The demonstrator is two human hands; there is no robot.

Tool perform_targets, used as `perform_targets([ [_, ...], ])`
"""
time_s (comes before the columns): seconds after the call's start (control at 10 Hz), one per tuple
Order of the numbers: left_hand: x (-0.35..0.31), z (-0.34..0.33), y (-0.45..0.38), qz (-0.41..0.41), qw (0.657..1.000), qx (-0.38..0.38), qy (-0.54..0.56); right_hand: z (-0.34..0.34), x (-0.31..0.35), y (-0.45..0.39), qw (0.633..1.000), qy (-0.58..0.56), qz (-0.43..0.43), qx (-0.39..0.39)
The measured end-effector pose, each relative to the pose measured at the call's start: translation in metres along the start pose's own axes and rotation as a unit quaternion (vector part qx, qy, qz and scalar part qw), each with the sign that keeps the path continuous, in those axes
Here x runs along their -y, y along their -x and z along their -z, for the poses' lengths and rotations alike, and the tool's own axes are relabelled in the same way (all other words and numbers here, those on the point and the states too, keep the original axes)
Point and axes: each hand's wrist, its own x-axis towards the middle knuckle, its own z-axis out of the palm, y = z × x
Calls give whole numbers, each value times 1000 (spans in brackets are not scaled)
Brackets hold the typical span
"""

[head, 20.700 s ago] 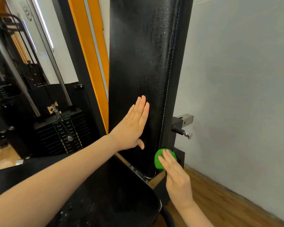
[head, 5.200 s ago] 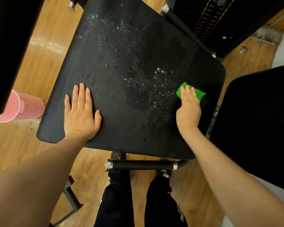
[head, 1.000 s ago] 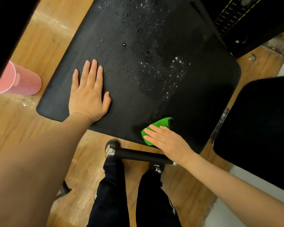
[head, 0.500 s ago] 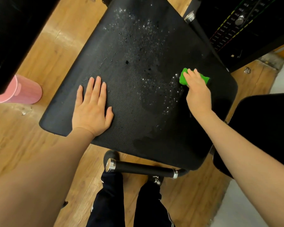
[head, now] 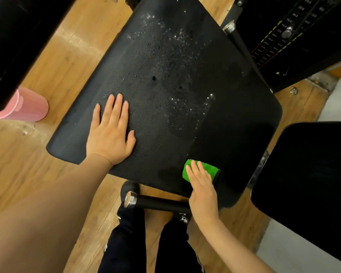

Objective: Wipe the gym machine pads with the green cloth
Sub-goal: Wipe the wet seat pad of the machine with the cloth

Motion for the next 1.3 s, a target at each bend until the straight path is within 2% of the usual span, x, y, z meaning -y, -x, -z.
perform_targets([
  [0.1,0,-1,0,-1,1000,-1,1,8,-5,-4,995,-91,-9,-44],
  [0.2,0,-2,0,-2,1000,-3,-2,30,-13,-35,979,-157,-33,-125],
  [0.3,1,-2,0,-1,1000,-4,-4,53,-27,-100,973,-141,-77,-165],
  [0.4,1,-2,0,-2,1000,-5,-8,66,-39,-167,978,-115,-110,-134],
  [0.5,0,-2,1,0,1000,-3,-9,55,-39,-188,987,-66,-106,-98],
  [0.8,0,-1,0,3,1000,0,-9,-4,7,-58,987,-116,18,-110],
  [0.9,0,-2,0,3,1000,1,-13,-14,22,-19,993,-89,39,-65],
  [1.1,-1,-2,1,5,1000,2,-15,-16,27,7,995,-75,58,-16],
  [1.2,0,-2,1,4,1000,0,-14,-11,24,7,990,-129,43,-20],
  [1.3,0,-2,0,2,1000,-6,-13,-9,29,2,979,-168,110,-27],
])
